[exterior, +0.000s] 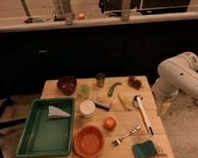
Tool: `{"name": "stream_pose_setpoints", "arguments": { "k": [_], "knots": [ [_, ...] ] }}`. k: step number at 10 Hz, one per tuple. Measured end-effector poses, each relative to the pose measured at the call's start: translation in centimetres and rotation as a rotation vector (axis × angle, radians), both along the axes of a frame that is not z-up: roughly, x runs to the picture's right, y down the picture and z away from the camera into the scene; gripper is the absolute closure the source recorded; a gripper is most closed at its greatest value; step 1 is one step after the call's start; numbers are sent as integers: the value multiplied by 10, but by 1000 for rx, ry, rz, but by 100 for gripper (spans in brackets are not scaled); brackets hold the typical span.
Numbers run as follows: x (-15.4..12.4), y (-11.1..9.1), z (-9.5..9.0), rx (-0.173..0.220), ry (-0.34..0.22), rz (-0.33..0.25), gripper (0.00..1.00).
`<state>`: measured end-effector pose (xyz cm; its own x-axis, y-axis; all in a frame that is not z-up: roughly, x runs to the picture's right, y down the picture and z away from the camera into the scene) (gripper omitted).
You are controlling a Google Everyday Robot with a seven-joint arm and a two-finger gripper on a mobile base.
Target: Wipe purple bowl with eraser
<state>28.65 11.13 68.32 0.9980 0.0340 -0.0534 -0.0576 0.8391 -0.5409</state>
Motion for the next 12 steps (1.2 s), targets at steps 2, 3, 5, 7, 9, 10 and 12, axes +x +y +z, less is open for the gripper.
{"name": "stream_pose_setpoints", "arguments": {
  "k": [2,3,5,7,9,10,12],
  "knots": [
    [0,0,0,0,0,0,20],
    [0,0,0,0,0,0,20],
    [0,0,0,0,0,0,20],
    [0,0,0,0,0,0,20],
    [0,0,0,0,15,7,20],
    [-6,-1,3,-2,36,16,20],
    [-31,0,7,-4,54,14,20]
  ]
}}
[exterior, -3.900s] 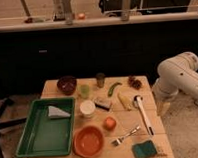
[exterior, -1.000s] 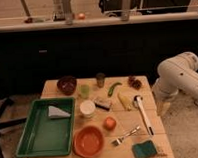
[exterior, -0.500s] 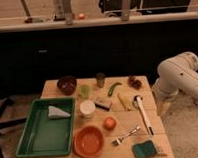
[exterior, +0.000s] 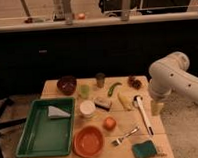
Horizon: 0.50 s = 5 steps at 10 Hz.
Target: Wipe purple bowl with eraser
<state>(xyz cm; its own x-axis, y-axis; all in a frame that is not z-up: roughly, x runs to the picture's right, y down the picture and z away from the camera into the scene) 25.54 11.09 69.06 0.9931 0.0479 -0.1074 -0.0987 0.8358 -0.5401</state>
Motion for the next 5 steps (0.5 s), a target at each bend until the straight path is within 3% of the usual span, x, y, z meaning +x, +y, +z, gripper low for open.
{"name": "stream_pose_setpoints", "arguments": {
  "k": [2,3,4,5],
  "knots": [
    [-44,2,9,5,9,-14,20],
    [-61,2,16,16,-1,8,20],
    [-70,4,21,23,-25,40,20],
    [-77,4,31,36,-96,129,20]
  ]
}}
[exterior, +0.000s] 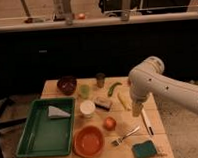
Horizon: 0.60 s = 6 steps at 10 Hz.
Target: Wipe purple bowl with eraser
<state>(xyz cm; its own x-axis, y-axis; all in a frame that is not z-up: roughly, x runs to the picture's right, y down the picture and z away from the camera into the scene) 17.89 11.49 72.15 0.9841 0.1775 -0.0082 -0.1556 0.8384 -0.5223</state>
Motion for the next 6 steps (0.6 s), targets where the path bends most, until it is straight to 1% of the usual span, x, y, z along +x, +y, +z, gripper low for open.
{"name": "stream_pose_setpoints", "arguments": {
  "k": [1,2,3,6],
  "knots": [
    [2,-1,9,7,-38,51,20],
    [-1,-1,16,0,-68,79,20],
    [-4,-1,20,-4,-86,93,20],
    [-2,-1,20,-5,-83,95,20]
  ]
}}
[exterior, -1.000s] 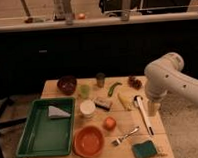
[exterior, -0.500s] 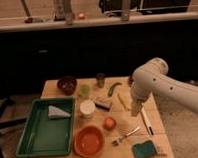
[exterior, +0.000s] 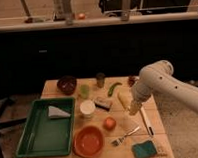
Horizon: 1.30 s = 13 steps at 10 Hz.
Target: Wipe purple bowl with eraser
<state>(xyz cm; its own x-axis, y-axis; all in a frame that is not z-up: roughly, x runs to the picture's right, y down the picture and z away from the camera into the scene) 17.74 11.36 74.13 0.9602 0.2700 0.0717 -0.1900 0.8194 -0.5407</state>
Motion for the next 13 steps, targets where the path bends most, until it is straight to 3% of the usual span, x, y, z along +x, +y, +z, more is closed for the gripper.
{"name": "stream_pose_setpoints", "arguments": {
  "k": [3,7,13],
  "knots": [
    [1,1,2,-1,6,21,20],
    [2,19,23,1,-3,131,20],
    [-31,2,32,77,-79,204,20]
  ]
}}
